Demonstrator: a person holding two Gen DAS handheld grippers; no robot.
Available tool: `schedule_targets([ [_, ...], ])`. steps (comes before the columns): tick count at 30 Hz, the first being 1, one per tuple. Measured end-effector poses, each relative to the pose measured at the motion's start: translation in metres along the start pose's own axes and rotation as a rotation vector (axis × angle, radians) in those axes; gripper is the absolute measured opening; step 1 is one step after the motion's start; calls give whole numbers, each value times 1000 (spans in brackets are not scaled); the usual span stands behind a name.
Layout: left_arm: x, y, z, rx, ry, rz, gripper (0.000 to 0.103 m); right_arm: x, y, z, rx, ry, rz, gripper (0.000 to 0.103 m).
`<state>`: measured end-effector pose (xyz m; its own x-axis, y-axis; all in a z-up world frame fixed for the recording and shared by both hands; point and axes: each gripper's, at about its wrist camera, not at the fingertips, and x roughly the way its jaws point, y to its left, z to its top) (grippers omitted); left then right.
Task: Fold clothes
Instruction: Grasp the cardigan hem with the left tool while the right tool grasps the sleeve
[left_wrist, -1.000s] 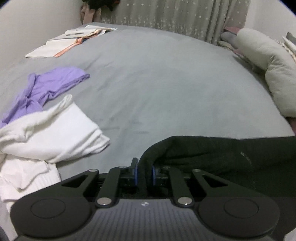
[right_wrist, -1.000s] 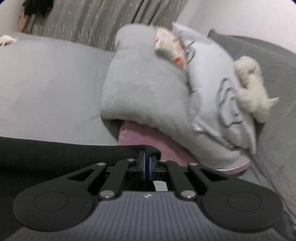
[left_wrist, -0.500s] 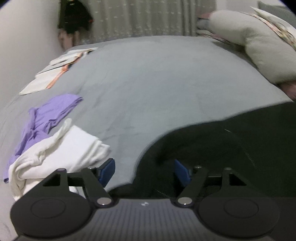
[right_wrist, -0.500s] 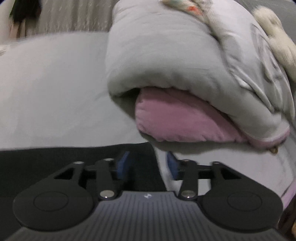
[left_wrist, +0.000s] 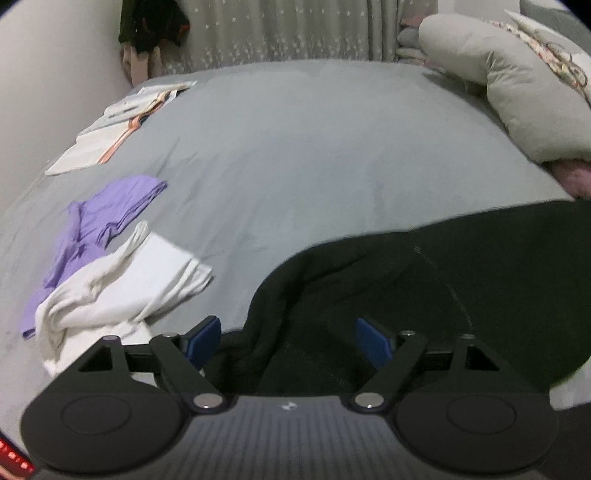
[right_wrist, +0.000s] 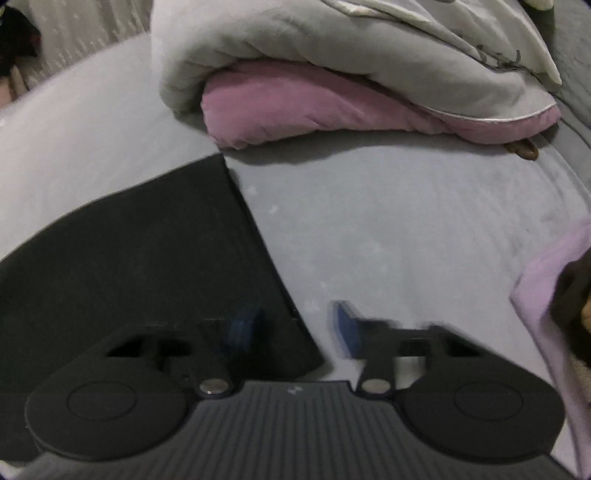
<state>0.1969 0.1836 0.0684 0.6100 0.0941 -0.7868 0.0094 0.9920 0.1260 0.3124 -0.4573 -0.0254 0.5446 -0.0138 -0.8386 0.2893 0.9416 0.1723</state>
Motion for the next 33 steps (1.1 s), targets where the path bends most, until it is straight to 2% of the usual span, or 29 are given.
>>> schedule_targets([
  [4,-1,9,-16,-18,69,8,81,-20,-9,-5,-54,-47,6,5],
  [7,-6,13,-33,-23,101,1,81,-20,-23,-7,-21,-23,-11,5],
  [8,-7,14,-38,-20,108,0,81,-15,-22,-15,-55,14,-26,6],
  [10,-12,14,-49,-8,125,-5,81,-15,-15,-26,-89,12,-62,12],
  [12,-18,15,-56,4,140,-12,81,-25,-12,-35,-82,-10,-82,34],
  [17,-40,26,-70,-9,160,-29,81,-58,-12,-62,-97,-12,-104,44],
  [20,-57,47,-86,-98,201,-102,81,-92,-23,-92,-124,-6,-132,53],
  [25,-63,67,-115,-241,313,-213,81,-131,-38,-135,-112,24,-149,54],
  [27,-63,71,-127,-296,341,-248,81,-147,-50,-156,-87,54,-154,54],
  [33,-62,71,-152,-428,387,-326,77,-177,-78,-191,0,106,-165,54],
])
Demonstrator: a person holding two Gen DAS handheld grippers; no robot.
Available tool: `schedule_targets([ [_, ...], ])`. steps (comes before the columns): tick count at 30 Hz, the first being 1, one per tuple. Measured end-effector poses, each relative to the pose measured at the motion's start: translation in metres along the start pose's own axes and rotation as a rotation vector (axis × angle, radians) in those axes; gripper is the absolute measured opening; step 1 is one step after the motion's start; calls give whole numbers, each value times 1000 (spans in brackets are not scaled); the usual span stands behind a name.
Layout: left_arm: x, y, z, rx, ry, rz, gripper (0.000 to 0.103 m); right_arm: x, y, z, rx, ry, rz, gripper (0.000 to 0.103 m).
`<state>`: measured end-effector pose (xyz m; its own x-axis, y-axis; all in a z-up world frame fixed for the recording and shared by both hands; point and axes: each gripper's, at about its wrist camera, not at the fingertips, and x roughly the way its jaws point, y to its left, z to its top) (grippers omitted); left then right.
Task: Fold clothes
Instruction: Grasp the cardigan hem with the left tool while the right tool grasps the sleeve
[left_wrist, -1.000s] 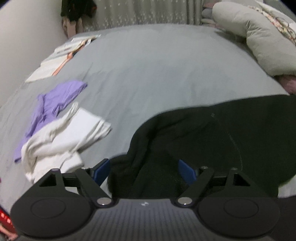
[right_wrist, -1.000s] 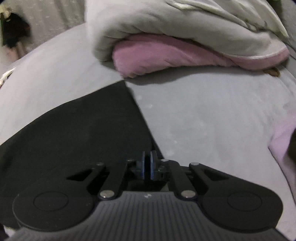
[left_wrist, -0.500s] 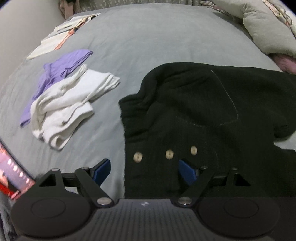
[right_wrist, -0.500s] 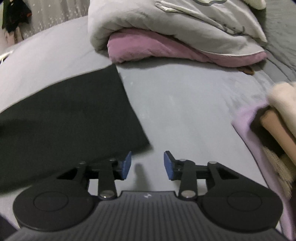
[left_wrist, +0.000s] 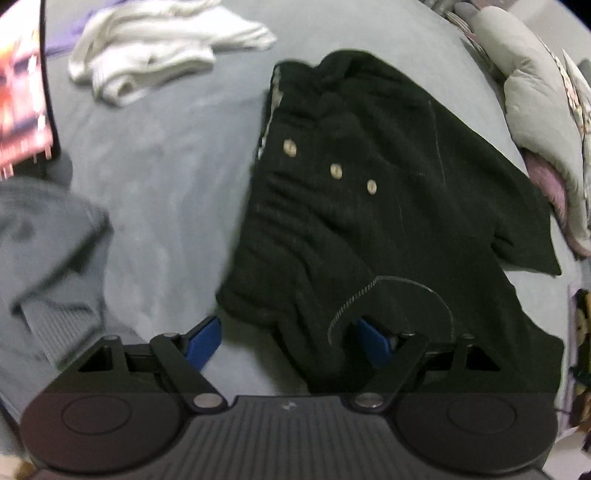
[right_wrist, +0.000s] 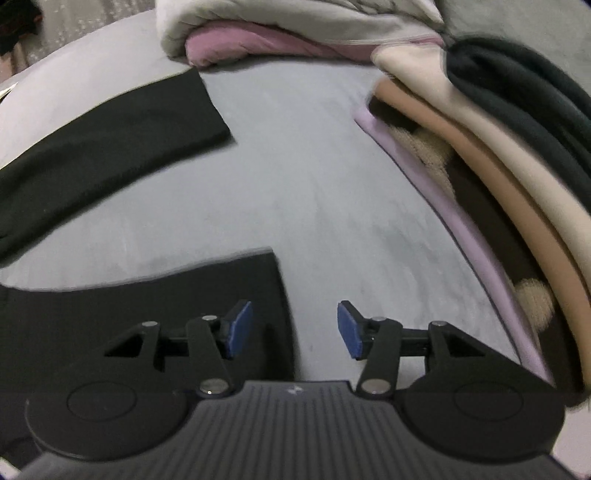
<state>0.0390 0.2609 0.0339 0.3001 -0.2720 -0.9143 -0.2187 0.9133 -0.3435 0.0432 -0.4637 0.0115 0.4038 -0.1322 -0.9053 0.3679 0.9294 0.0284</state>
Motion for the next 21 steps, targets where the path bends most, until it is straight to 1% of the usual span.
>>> schedule_targets([
  [2,3,4,-4,-40,6,-33,70,-4,-8,-8,29,19,-1,54],
  [4,6,9,-8,-99,3,-71,58,-5,-19,-19,80,50,7,54],
  [7,7,13,-16,-153,-1,-108,45,-2,-34,-43,181,123,63,54],
  [9,6,15,-21,-163,-15,-119,43,-1,-39,-54,218,148,93,54],
  [11,5,19,-22,-171,-31,-135,42,-3,-42,-75,237,164,125,54],
  [14,9,22,-23,-183,-46,-150,33,-4,-42,-92,274,161,161,54],
  [15,9,23,-25,-189,-56,-152,27,-3,-42,-99,295,151,186,53],
  [16,9,24,-27,-195,-66,-155,24,-2,-40,-104,307,142,212,52],
  [17,8,24,-29,-202,-76,-155,22,-1,-38,-106,307,134,218,41],
  [18,4,23,-31,-206,-87,-157,21,-2,-36,-108,301,125,213,28],
  [19,-2,23,-32,-205,-98,-162,20,-4,-34,-109,292,106,216,25],
  [20,-9,23,-33,-199,-110,-172,20,-9,-32,-111,281,83,222,13],
  [21,-20,22,-34,-180,-122,-182,20,-12,-32,-111,279,67,234,12],
])
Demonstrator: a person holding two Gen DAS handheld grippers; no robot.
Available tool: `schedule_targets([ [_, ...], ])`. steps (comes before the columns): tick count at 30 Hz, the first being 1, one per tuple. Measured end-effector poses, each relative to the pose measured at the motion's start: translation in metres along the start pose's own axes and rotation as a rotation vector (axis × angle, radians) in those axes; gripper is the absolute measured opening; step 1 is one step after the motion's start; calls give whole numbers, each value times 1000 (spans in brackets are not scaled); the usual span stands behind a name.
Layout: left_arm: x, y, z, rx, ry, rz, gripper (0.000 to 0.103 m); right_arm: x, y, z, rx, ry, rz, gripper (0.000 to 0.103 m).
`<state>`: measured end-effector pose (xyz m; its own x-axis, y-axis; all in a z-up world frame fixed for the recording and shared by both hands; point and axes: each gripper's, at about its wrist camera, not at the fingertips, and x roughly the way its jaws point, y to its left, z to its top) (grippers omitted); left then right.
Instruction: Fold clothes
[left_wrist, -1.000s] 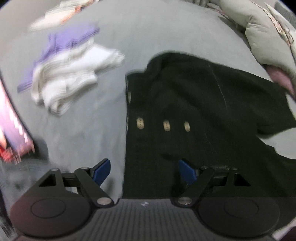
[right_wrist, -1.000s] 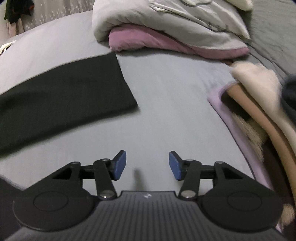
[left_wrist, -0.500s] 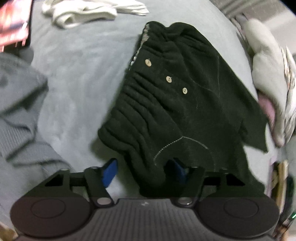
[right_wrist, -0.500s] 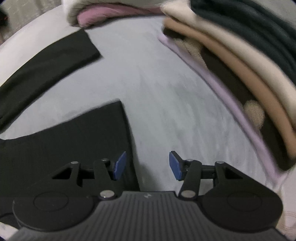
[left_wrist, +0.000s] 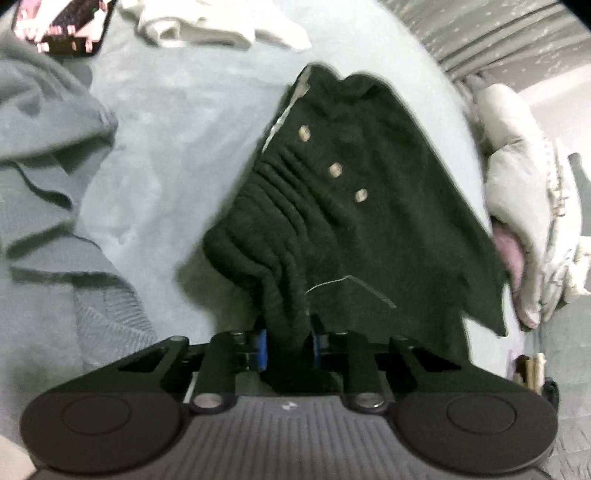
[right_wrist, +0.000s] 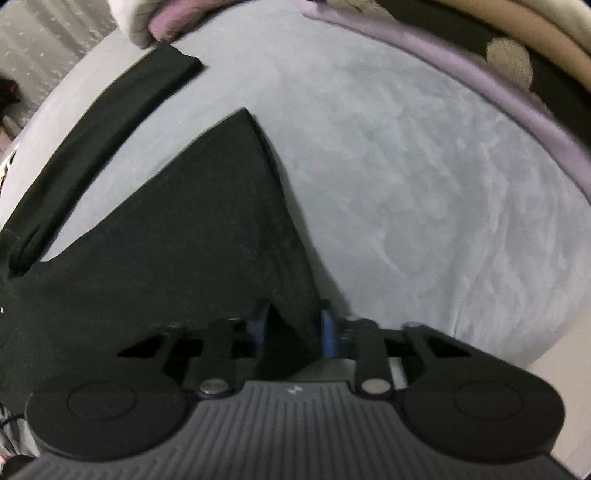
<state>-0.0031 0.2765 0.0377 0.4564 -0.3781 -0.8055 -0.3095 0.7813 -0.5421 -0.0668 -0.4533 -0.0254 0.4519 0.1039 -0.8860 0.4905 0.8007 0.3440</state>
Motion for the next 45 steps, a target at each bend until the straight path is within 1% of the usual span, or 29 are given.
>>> schedule_targets([
  [3,-24,-6,-1,59,-15,-5,19,-33,3,3,-29,-67,28,11],
  [5,-37,-8,-3,98,-22,-1,19,-45,4,2,-45,-76,36,11],
  [8,-46,1,-9,134,-13,-24,19,-60,4,-8,-104,-85,21,11],
  [10,-42,10,-13,158,6,-20,20,-57,0,-16,-124,-70,13,11],
  [11,-35,14,-16,163,20,-6,20,-56,-3,-20,-133,-61,10,11],
  [13,-14,26,-22,171,60,39,20,-38,-12,-33,-132,-24,-10,12],
  [15,-7,32,-24,177,65,62,22,-21,-17,-43,-133,-4,-34,13],
  [17,1,33,-25,185,68,79,27,-14,-19,-50,-132,-21,-44,14],
  [18,2,30,-25,208,71,93,33,-14,-19,-50,-131,-29,-46,19],
  [19,1,27,-24,238,74,107,46,-16,-18,-50,-141,-31,-54,24],
  [20,-1,22,-23,275,80,134,54,-19,-16,-49,-156,-27,-63,28],
  [21,-5,16,-23,320,86,173,66,-23,-13,-46,-171,-21,-72,34],
  [22,-9,13,-22,350,88,204,71,-29,-12,-44,-184,-23,-86,37],
  [23,-15,9,-22,382,84,230,71,-32,-11,-42,-193,-29,-96,43],
  [24,-22,4,-22,413,72,249,72,-35,-9,-37,-207,-45,-102,46],
  [26,-33,-4,-22,464,40,285,74,-45,-4,-27,-238,-85,-112,51],
  [29,-45,-18,-20,526,-17,344,75,-51,5,-12,-272,-135,-105,52],
  [30,-47,-24,-19,536,-33,357,75,-49,11,-3,-282,-158,-88,52],
  [32,-50,-36,-17,552,-64,377,75,-40,18,10,-289,-176,-67,51],
  [34,-48,-50,-13,555,-92,362,75,-29,26,25,-293,-185,-47,51],
  [36,-45,-58,-12,558,-102,344,75,-20,29,36,-290,-187,-45,51],
  [38,-38,-69,-13,576,-107,309,75,-10,30,48,-281,-185,-46,51],
  [42,-12,-82,-15,595,-77,272,75,6,24,66,-254,-176,-41,51],
  [45,6,-83,-16,589,-44,271,75,16,19,71,-244,-148,-23,50],
])
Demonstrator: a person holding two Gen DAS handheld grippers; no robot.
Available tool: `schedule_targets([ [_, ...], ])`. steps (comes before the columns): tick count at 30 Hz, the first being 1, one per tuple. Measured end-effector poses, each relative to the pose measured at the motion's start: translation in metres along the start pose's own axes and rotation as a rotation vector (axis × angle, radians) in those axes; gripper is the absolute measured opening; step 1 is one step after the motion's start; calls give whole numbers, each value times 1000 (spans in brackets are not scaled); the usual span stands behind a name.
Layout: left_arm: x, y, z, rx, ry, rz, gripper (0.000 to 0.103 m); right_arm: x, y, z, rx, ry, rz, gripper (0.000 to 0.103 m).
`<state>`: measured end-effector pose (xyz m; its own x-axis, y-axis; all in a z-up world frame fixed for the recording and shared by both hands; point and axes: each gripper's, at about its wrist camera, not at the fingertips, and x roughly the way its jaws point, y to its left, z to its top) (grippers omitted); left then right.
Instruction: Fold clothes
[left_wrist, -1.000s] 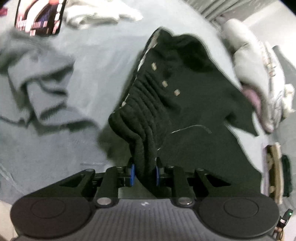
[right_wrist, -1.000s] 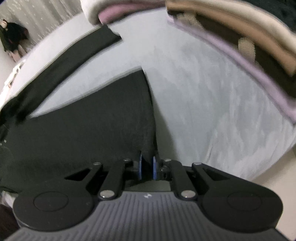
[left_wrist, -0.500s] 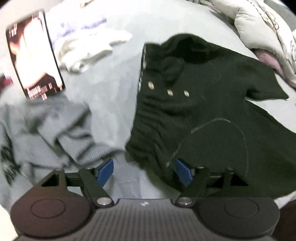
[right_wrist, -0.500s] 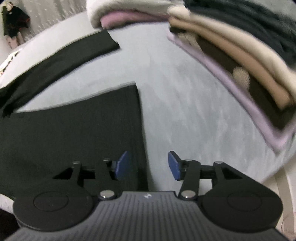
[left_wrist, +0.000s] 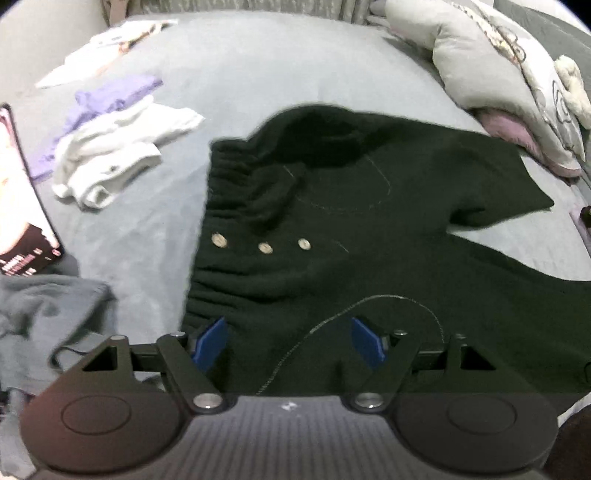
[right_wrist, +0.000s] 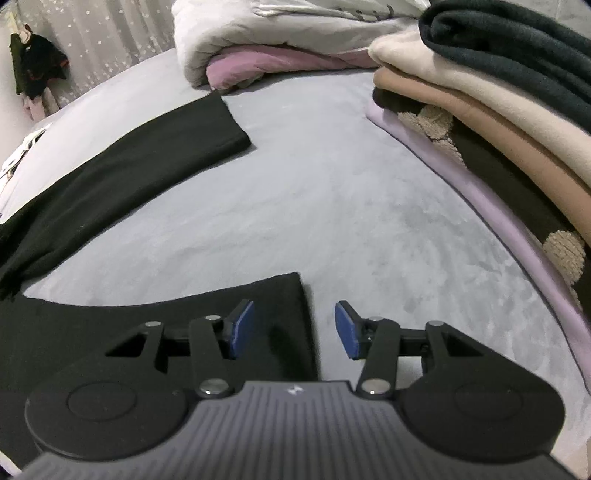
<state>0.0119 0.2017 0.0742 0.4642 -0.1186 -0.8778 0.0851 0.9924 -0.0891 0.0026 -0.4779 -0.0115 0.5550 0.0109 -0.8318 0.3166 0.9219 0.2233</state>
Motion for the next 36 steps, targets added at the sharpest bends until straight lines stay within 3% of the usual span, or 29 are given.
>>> schedule_targets([
  [8,34,0,-4,-28,64,11,75,3,-13,1,43,19,235,27],
  [11,39,1,-5,-32,70,13,75,3,-19,0,86,19,340,26],
  [16,47,1,-6,-33,73,30,75,25,-18,-1,65,57,251,26],
  [22,49,1,-5,-27,82,36,75,16,-32,4,127,-27,262,27],
  [26,51,0,-3,-32,85,42,75,18,-36,5,119,-1,245,27],
  [32,54,-2,-3,-37,86,55,75,21,-29,7,88,22,273,28],
  [36,54,-2,-4,-25,85,58,75,13,-43,7,125,4,399,28],
])
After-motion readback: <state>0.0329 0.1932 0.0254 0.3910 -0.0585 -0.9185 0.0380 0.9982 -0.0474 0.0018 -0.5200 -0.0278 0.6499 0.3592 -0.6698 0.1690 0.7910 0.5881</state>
